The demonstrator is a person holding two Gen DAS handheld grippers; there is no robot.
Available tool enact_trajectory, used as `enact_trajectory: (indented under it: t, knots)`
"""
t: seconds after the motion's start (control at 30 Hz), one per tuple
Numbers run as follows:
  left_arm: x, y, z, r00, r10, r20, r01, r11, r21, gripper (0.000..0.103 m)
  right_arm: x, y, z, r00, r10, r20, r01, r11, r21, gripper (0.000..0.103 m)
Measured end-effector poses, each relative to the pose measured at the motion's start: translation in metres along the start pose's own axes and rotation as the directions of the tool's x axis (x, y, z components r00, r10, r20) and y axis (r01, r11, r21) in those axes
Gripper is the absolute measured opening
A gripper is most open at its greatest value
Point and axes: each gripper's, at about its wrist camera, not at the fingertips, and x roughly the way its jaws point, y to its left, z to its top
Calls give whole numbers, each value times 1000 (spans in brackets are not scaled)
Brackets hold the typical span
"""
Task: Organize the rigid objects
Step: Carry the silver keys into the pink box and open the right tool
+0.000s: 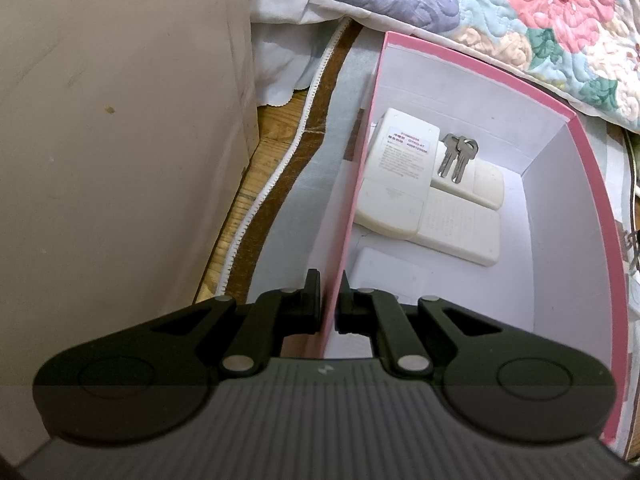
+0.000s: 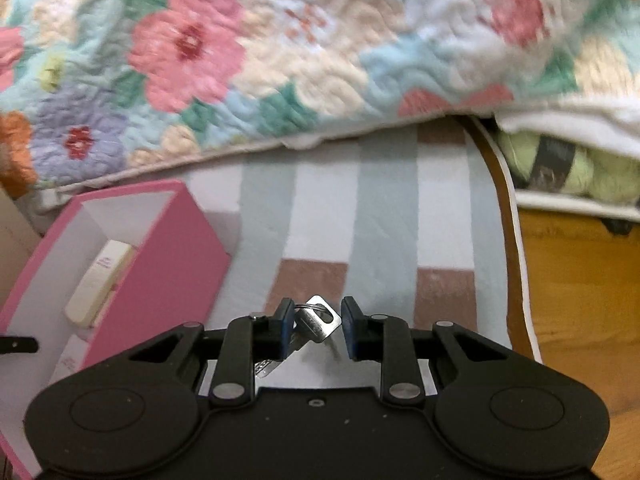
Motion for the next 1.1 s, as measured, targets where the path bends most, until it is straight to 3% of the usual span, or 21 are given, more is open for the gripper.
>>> enact_trajectory:
  t: [0.33,0.63,0.9,1.0,1.1]
  knots:
    - [0,3,1,1000,-9,-3,9,1000,-3,6,-60,60,9,976,199,89,-187,974,-128,30]
    - [-1,2,1,1000,-9,-6,9,1000,0,6,-69,122,11,938,346,15,-336,918,-213,30]
    - [0,2,0,1000,-17,-14,17,1000,-2,6,-32,159,12,949,305,-75,-310,870,-384,30]
    - [-1,3,1,1000,-24,-17,24,1000,-1,6,-12,167,14,964,244,-103,-264,864,-428,30]
    - [-1,6,1,999,-38,-19,38,999,-10,7,6,171,16,978,131,-164,-191,881,-433,30]
